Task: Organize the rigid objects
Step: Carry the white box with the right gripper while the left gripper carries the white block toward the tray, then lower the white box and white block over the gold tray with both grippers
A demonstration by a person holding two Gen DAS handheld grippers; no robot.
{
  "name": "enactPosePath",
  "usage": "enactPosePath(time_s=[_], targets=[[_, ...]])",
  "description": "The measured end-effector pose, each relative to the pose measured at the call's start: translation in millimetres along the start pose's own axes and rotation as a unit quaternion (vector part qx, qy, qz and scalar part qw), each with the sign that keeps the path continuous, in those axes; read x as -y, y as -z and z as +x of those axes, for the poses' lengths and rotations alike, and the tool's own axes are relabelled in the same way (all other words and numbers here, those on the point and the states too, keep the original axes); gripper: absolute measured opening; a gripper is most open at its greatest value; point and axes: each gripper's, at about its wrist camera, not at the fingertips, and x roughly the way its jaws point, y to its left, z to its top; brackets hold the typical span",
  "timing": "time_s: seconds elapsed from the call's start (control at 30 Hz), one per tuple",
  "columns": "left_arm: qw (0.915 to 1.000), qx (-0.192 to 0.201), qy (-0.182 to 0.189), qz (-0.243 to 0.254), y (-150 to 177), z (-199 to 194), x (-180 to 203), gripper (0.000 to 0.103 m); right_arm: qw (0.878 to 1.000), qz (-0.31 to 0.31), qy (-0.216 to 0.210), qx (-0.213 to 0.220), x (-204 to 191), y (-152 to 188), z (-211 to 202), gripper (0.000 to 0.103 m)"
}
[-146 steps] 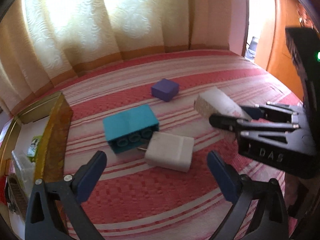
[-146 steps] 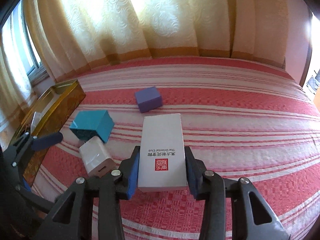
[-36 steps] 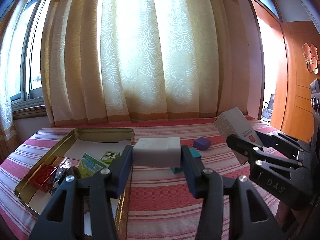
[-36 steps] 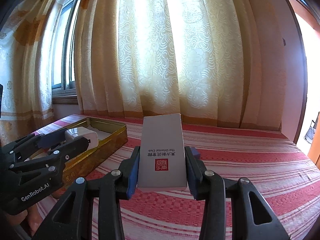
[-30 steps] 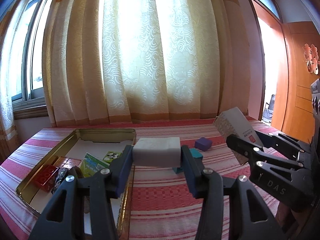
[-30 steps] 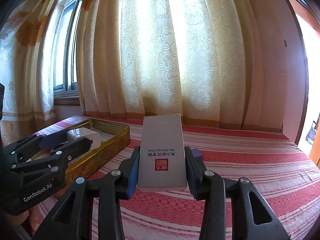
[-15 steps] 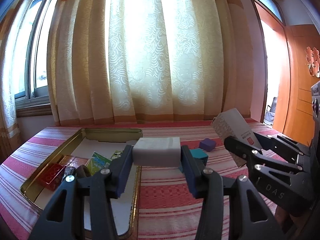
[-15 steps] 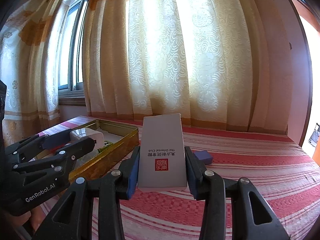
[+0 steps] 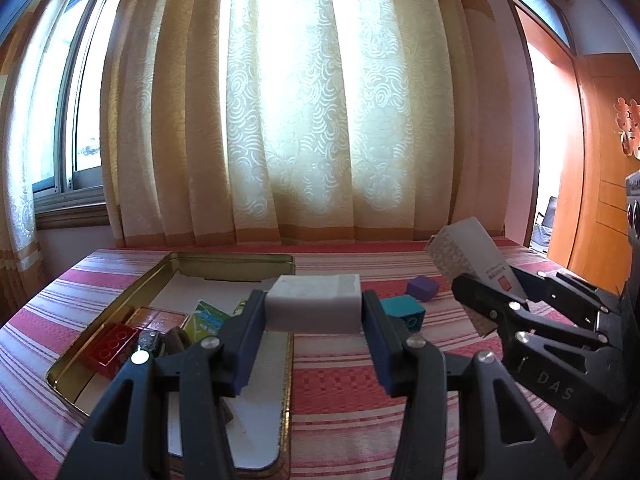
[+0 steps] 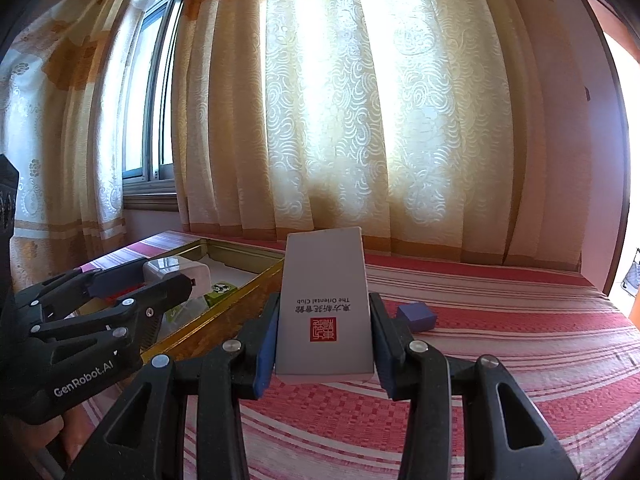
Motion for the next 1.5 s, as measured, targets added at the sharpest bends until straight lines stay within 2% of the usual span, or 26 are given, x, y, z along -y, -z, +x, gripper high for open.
enactPosePath(time_s=[1.5], targets=[[0.9994,-0.009,-0.013,-0.03,3,-9,-52,0.048,0.998,-0.039,-0.053,-0.019,-63,-5,26,0.044]])
